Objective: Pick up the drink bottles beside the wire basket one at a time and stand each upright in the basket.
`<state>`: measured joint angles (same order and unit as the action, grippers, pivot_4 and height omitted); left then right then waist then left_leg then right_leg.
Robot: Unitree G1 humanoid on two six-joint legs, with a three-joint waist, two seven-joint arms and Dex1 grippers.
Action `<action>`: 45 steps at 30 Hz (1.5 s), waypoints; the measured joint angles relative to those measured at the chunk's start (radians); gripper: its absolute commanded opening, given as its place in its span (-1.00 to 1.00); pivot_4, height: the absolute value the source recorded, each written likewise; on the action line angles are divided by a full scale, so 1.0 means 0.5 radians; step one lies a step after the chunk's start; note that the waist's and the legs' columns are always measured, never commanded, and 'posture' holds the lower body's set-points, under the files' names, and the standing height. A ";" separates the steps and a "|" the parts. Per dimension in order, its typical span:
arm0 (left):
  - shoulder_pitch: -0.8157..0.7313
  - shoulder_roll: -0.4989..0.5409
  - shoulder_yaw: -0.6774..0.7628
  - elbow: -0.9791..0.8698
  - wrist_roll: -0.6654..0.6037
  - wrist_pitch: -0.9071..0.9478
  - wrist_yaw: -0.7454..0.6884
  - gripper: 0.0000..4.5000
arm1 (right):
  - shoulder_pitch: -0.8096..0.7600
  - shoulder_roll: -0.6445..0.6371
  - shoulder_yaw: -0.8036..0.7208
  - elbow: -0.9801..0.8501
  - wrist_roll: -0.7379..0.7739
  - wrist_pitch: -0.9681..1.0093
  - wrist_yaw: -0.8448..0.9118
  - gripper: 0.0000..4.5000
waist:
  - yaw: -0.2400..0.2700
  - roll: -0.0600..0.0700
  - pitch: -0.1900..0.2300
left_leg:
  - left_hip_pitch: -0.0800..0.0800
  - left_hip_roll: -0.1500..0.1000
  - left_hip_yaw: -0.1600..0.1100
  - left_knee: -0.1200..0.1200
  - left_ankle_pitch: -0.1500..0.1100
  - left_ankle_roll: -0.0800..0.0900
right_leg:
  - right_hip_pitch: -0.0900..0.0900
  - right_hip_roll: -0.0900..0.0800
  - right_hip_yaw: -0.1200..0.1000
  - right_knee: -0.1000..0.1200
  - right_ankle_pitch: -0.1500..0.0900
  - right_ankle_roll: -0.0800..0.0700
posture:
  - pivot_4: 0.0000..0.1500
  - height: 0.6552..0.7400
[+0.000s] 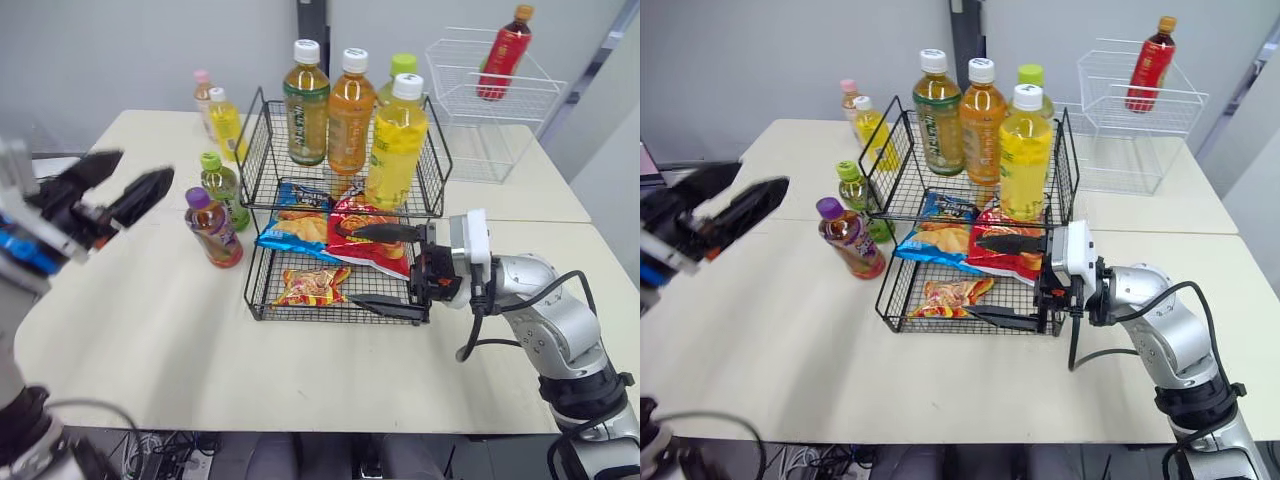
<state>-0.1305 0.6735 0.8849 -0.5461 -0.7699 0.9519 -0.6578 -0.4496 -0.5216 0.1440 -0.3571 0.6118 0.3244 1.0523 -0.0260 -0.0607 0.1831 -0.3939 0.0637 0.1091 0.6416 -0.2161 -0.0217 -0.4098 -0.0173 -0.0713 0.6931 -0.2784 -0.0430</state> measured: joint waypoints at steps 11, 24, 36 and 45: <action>0.943 -0.532 0.218 -0.401 -0.103 -0.334 0.164 0.99 | -0.026 0.146 0.088 0.102 -0.003 0.067 0.097 1.00 | 0.048 0.003 -0.001 | -0.001 0.000 -0.002 0.000 -0.004 0.006 | 0.003 -0.001 -0.003 -0.011 0.001 0.001 | 1.00 1.00; 0.212 -0.144 -0.412 0.087 0.095 -0.563 0.420 0.99 | 0.083 0.183 0.039 -0.094 -0.158 -0.001 -0.200 1.00 | 0.067 0.003 -0.002 | -0.006 0.001 -0.002 -0.002 -0.006 0.008 | 0.003 0.000 -0.005 -0.020 0.004 0.006 | 1.00 1.00; -0.640 -0.116 -1.181 0.955 0.499 -0.848 0.265 0.99 | 0.296 0.187 -0.039 -0.399 -0.269 -0.011 -0.571 1.00 | 0.060 0.003 -0.002 | -0.012 0.001 0.000 -0.002 -0.007 0.010 | 0.000 0.000 -0.005 -0.024 0.005 0.008 | 1.00 1.00; -0.727 -0.117 -1.289 1.184 0.645 -0.897 0.239 0.61 | 0.385 0.186 -0.040 -0.424 -0.337 -0.035 -0.656 1.00 | 0.049 0.003 -0.002 | -0.012 0.001 0.000 -0.003 -0.007 0.010 | -0.001 0.000 -0.005 -0.024 0.005 0.008 | 1.00 1.00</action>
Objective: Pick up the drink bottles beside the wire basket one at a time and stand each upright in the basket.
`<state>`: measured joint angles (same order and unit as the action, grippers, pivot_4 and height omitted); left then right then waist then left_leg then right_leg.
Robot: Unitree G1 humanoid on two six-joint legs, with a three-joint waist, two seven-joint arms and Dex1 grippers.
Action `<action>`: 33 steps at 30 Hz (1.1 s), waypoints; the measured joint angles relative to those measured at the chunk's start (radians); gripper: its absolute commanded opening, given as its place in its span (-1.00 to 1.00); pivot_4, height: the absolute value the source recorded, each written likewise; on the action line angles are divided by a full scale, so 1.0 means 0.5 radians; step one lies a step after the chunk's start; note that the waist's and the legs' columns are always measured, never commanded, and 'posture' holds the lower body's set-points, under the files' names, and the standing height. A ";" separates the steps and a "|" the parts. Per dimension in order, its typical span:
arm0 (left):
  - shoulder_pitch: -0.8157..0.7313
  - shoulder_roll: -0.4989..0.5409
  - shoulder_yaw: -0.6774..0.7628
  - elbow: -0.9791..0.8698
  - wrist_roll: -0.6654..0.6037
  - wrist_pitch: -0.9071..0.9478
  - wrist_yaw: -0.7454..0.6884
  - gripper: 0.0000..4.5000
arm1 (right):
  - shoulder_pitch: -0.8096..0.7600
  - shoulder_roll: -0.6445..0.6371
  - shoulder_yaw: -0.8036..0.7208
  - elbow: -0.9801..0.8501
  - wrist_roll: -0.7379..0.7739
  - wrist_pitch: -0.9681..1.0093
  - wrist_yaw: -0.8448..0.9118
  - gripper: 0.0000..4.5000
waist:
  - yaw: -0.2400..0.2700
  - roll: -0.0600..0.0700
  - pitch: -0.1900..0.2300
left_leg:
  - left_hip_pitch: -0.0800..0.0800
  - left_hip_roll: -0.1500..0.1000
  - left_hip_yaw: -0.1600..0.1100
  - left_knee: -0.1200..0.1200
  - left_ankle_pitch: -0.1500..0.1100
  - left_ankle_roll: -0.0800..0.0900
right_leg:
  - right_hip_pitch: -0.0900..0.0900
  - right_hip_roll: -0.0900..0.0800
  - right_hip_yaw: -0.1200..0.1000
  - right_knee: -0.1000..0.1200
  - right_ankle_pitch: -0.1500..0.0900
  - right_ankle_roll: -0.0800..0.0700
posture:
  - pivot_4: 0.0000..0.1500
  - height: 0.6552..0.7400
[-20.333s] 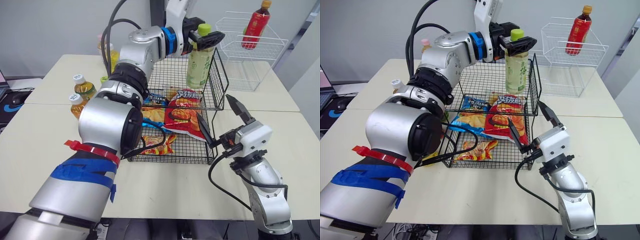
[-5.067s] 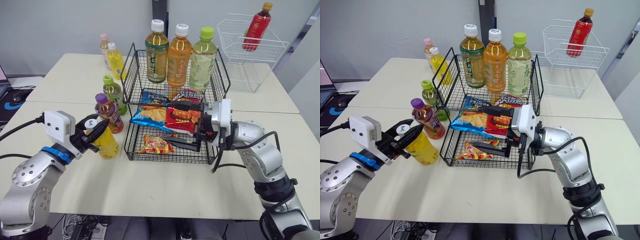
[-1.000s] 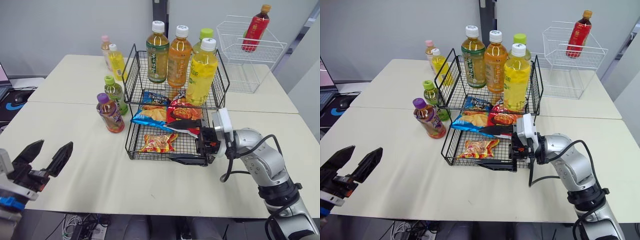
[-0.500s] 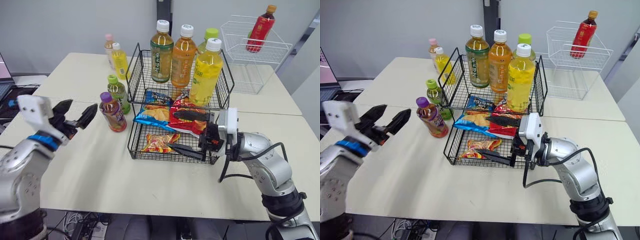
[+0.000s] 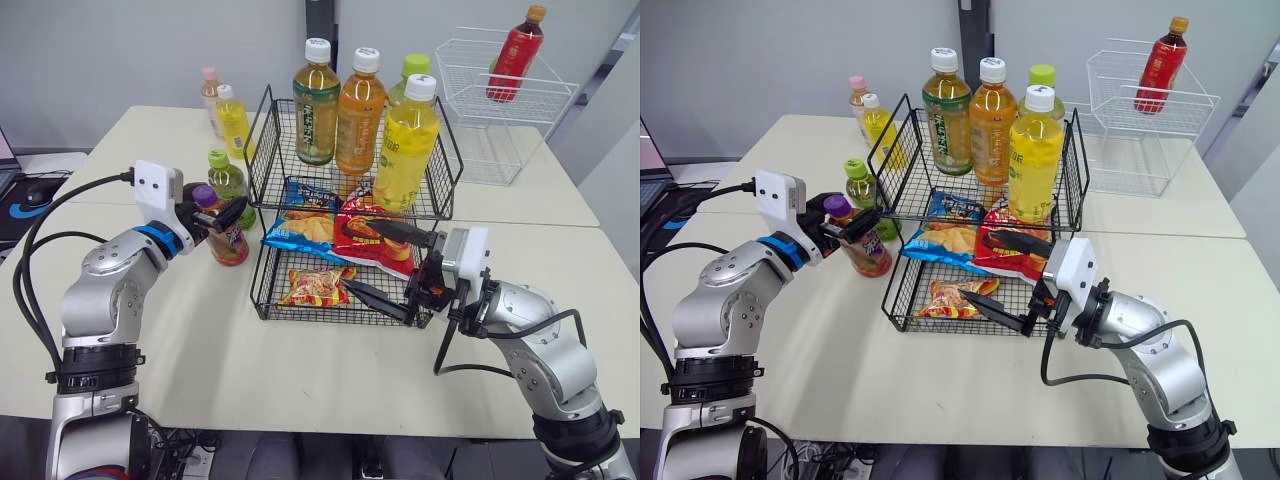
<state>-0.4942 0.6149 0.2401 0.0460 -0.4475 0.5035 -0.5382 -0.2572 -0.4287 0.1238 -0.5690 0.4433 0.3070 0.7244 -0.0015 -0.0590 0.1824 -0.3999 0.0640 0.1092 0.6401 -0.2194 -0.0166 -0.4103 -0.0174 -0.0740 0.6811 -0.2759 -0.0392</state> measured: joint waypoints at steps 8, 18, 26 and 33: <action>0.023 0.000 0.051 -0.041 0.013 -0.021 0.018 -0.39 | 0.032 -0.008 -0.007 -0.038 -0.001 -0.021 -0.018 1.00 | -0.001 0.000 0.000 | 0.001 0.000 0.000 0.000 0.000 0.000 | 0.000 0.000 0.000 0.000 0.000 0.000 | 1.00 1.00; 0.101 0.007 0.124 -0.111 -0.039 -0.006 0.036 -0.39 | -0.019 -0.008 -0.007 -0.007 0.009 -0.047 0.022 1.00 | -0.007 0.000 0.000 | 0.001 0.000 0.000 0.000 0.000 0.000 | 0.000 0.000 0.000 0.000 0.000 0.000 | 1.00 1.00; 0.213 0.137 0.307 -0.262 -0.173 0.109 -0.040 -0.39 | -0.065 0.014 -0.008 0.088 0.010 -0.115 0.032 1.00 | -0.006 -0.001 0.001 | -0.001 0.000 0.000 -0.001 0.000 0.000 | -0.002 0.000 0.000 0.000 0.000 0.000 | 1.00 1.00; 0.072 0.494 0.542 -0.464 -0.494 0.400 -0.136 -0.39 | -0.115 0.030 -0.010 0.143 0.000 -0.159 0.027 1.00 | 0.001 -0.004 0.003 | -0.002 0.000 -0.001 -0.001 0.000 0.000 | -0.002 0.000 -0.001 -0.001 0.000 0.000 | 1.00 1.00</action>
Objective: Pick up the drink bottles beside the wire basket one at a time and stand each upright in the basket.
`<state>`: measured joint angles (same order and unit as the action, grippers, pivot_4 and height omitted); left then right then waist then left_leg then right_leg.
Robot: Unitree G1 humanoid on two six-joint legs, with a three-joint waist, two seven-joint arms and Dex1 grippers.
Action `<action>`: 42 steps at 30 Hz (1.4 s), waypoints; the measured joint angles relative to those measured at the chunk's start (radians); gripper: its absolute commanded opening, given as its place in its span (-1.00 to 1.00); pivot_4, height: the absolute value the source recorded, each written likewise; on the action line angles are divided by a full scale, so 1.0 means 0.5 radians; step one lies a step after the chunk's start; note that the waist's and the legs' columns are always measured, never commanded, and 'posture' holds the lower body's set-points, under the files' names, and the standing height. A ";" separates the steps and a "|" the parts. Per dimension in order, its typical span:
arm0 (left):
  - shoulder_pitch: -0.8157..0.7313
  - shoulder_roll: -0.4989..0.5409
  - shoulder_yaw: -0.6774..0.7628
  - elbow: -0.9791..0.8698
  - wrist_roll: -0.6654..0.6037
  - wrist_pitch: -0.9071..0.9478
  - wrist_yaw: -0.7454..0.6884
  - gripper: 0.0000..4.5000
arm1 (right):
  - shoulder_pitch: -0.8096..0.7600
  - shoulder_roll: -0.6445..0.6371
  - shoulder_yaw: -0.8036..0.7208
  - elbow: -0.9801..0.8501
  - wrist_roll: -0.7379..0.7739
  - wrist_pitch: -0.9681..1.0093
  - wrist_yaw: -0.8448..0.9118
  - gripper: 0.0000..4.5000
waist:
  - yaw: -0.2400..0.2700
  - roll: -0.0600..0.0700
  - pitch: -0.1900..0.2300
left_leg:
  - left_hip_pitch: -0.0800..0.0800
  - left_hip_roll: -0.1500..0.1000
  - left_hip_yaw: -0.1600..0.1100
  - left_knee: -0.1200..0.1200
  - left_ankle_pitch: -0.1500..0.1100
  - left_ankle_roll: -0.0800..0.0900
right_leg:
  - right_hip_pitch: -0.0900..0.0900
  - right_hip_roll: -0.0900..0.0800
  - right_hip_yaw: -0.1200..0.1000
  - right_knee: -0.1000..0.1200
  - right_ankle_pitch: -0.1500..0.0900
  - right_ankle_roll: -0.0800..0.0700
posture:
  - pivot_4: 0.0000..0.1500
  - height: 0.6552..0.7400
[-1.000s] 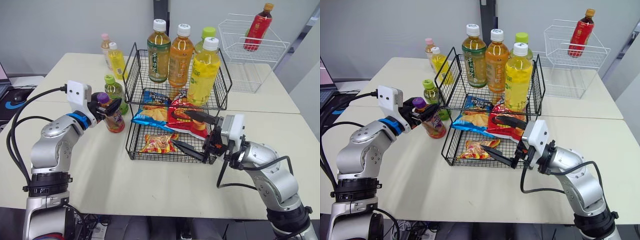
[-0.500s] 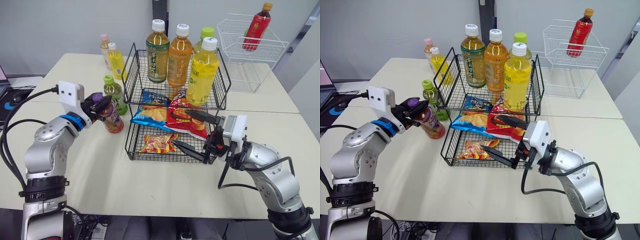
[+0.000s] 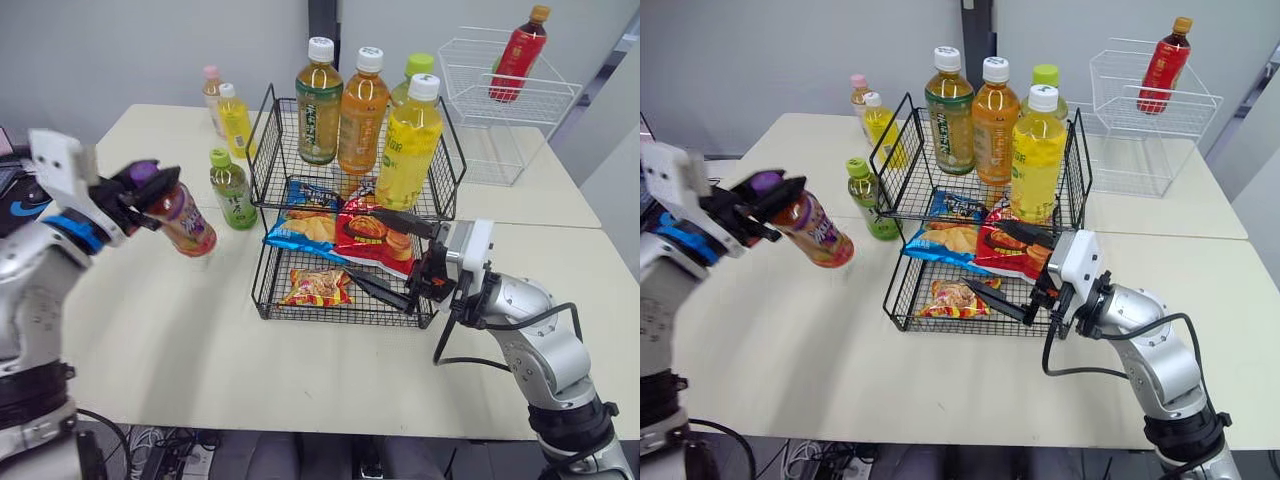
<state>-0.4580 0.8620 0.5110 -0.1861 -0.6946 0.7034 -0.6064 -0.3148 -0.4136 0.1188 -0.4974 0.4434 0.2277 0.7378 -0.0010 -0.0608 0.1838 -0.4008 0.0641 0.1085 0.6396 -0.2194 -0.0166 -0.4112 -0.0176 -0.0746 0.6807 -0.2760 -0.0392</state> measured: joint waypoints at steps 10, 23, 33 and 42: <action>-0.718 0.356 0.035 0.105 -0.370 0.292 -0.075 -0.39 | -0.041 0.079 -0.074 0.009 -0.076 -0.172 -0.119 1.00 | 0.001 -0.001 0.001 | 0.000 -0.001 0.000 0.000 0.000 0.000 | 0.000 0.000 0.000 0.000 0.000 0.000 | 1.00 1.00; -1.489 0.096 -0.612 0.416 -0.398 0.400 -0.347 -0.39 | -0.027 0.142 -0.124 0.012 -0.302 -0.368 -0.338 1.00 | -0.003 -0.001 0.001 | 0.000 -0.002 0.001 0.002 0.004 -0.006 | 0.000 0.000 0.002 0.002 0.000 0.000 | 1.00 1.00; -1.684 -0.240 -0.946 0.748 -0.107 0.207 -0.706 -0.39 | 0.056 0.180 -0.111 -0.060 -0.422 -0.400 -0.470 1.00 | -0.007 0.001 0.002 | 0.000 -0.002 0.002 0.005 0.005 -0.009 | 0.000 0.001 0.004 0.003 0.000 0.000 | 1.00 1.00; -1.690 -0.474 -1.052 1.021 0.163 -0.007 -0.901 -0.39 | 0.129 0.221 -0.094 -0.145 -0.532 -0.387 -0.579 1.00 | -0.006 0.001 0.002 | -0.002 -0.002 0.002 0.008 0.006 -0.009 | -0.001 0.002 0.004 0.003 0.000 0.000 | 1.00 1.00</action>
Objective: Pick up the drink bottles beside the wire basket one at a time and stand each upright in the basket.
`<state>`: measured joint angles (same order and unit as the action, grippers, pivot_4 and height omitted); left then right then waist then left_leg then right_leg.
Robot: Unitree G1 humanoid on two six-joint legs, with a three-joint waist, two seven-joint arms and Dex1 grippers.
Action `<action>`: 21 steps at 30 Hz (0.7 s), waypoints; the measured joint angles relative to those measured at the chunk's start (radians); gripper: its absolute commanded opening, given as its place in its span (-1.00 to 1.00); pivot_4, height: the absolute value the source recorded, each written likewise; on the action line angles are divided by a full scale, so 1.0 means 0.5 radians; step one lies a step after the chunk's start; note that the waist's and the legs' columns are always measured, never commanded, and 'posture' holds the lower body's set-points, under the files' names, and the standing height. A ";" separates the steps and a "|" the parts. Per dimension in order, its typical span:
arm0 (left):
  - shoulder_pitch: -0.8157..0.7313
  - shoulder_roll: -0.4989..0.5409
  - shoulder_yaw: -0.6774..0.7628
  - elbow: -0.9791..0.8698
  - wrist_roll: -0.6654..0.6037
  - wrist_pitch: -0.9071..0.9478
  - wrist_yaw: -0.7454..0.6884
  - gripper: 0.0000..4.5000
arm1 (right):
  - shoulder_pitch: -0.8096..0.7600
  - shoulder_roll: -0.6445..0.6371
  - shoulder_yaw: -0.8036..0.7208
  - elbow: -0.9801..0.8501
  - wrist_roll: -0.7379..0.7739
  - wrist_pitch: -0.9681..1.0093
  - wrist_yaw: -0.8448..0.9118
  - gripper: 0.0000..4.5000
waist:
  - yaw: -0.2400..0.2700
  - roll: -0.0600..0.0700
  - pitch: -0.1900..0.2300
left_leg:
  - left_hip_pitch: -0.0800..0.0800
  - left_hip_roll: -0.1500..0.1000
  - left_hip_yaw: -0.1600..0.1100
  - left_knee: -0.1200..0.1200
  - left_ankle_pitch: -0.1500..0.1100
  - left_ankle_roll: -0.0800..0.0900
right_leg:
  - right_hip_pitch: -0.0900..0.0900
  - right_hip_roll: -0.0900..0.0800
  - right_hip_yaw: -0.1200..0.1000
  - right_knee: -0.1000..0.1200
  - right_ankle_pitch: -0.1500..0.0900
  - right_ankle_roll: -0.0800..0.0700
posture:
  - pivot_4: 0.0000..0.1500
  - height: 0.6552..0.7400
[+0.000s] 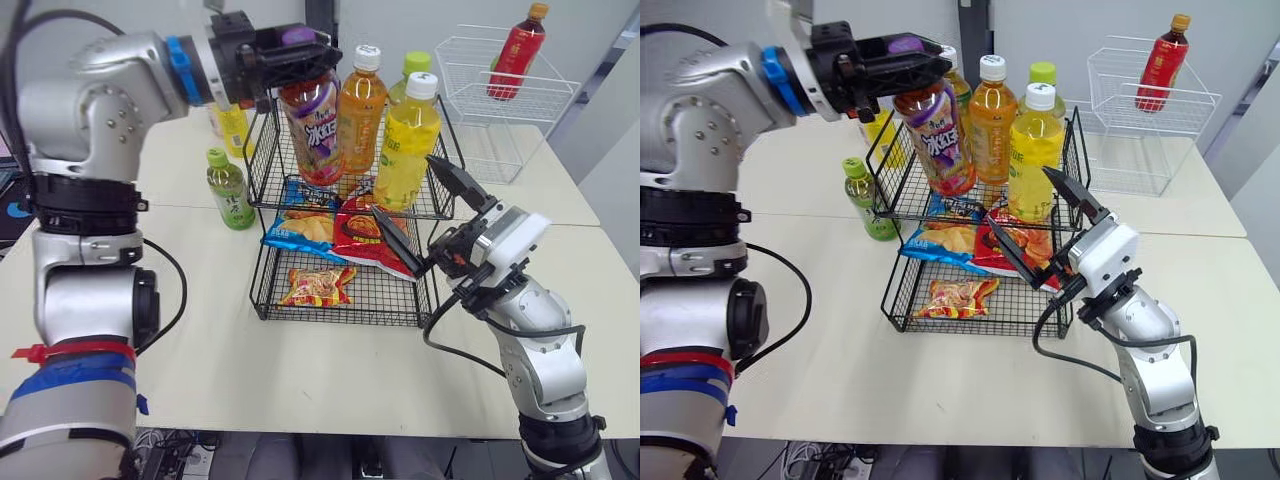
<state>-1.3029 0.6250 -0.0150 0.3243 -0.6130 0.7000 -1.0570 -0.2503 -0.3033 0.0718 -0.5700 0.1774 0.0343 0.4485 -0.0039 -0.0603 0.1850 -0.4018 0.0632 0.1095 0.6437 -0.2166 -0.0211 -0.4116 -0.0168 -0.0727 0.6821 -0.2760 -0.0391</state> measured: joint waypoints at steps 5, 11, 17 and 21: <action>0.000 -0.111 -0.022 0.104 0.100 -0.121 -0.090 -0.39 | 0.011 0.014 0.021 -0.037 -0.023 0.006 -0.034 1.00 | -0.004 0.000 0.000 | 0.001 0.001 0.000 0.000 0.000 0.000 | 0.000 0.001 0.001 0.001 0.000 0.000 | 1.00 1.00; 0.043 -0.189 -0.050 0.150 0.203 -0.274 -0.187 0.28 | 0.026 0.012 0.020 -0.039 -0.039 0.034 -0.037 1.00 | -0.004 0.000 0.000 | 0.001 0.000 0.000 0.000 0.000 0.000 | 0.000 0.001 0.001 0.001 0.000 0.000 | 1.00 1.00; 0.043 -0.200 -0.022 0.161 0.217 -0.277 -0.188 0.98 | 0.026 0.011 0.020 -0.042 -0.036 0.041 -0.029 1.00 | -0.004 0.000 0.000 | 0.002 0.000 0.000 0.000 0.000 0.000 | 0.000 0.001 0.001 0.001 0.000 0.000 | 1.00 1.00; 0.059 -0.136 0.078 0.085 0.195 -0.204 -0.169 0.98 | 0.026 0.008 0.021 -0.043 -0.016 0.040 -0.017 1.00 | -0.009 0.001 0.000 | 0.002 0.000 0.000 0.000 0.000 0.000 | 0.000 0.001 0.002 0.001 0.000 0.000 | 1.00 1.00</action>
<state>-1.2732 0.5570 0.0241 0.3668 -0.5157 0.5977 -1.1417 -0.2374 -0.2992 0.0823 -0.5914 0.1691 0.0545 0.4398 -0.0083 -0.0600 0.1850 -0.4008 0.0634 0.1094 0.6438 -0.2166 -0.0211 -0.4114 -0.0162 -0.0719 0.6828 -0.2760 -0.0391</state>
